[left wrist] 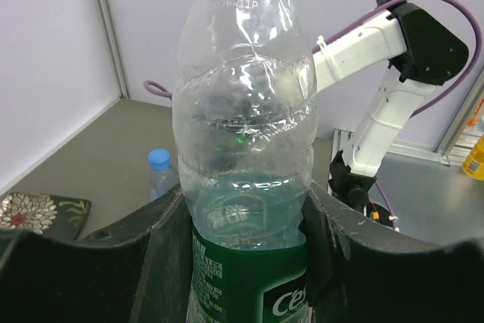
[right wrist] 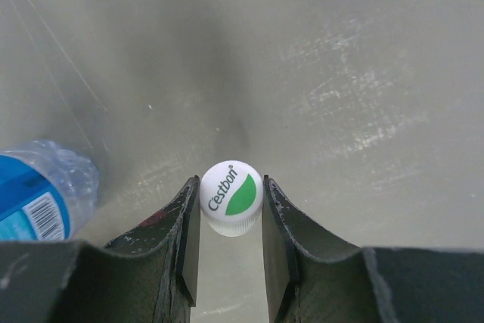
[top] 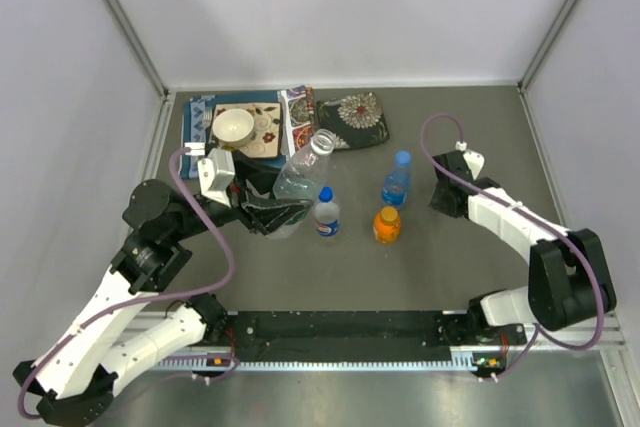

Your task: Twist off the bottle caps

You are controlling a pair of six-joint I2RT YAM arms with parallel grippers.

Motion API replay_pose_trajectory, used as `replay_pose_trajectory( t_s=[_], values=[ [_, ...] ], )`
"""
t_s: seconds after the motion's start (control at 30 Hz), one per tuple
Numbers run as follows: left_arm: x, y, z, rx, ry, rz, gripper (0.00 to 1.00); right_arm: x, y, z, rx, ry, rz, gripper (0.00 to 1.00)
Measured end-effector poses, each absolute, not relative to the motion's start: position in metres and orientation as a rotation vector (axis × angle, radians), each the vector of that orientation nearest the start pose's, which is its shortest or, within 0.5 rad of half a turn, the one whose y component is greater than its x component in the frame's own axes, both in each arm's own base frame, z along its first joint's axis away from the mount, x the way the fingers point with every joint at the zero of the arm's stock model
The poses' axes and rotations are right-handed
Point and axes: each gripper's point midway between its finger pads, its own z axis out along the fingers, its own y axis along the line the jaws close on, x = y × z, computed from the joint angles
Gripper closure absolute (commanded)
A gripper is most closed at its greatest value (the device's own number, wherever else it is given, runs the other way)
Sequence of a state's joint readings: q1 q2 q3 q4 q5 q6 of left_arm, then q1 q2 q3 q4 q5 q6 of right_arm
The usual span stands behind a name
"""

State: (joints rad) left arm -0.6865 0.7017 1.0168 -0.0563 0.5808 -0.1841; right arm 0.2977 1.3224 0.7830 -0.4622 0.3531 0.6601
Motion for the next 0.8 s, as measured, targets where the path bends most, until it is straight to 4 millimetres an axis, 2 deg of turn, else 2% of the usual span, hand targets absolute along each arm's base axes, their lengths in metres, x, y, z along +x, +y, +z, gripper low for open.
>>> replay_pose_trajectory(
  t_s=[0.13,0.3,0.43,0.6,0.67,0.8],
  values=[
    [0.133,-0.242,0.423,0.845,1.202,-1.106,0.55,0.297,0.059,0.046,0.564,2.474,-0.05,1.0],
    [0.137,-0.243,0.417,0.838,1.225,-1.101,0.56,0.304,0.059,0.038,0.571,2.472,-0.046,1.0],
    [0.141,-0.245,0.413,0.83,1.243,-1.095,0.55,0.306,0.05,0.026,0.606,2.491,-0.078,1.0],
    [0.145,-0.247,0.41,0.827,1.256,-1.093,0.55,0.317,0.039,0.026,0.649,2.453,-0.096,0.99],
    [0.147,-0.249,0.406,0.826,1.268,-1.095,0.55,0.321,0.038,0.026,0.652,2.448,-0.101,0.9],
    [0.151,-0.251,0.401,0.828,1.288,-1.097,0.55,0.325,0.039,0.026,0.642,2.443,-0.097,0.82]
  ],
)
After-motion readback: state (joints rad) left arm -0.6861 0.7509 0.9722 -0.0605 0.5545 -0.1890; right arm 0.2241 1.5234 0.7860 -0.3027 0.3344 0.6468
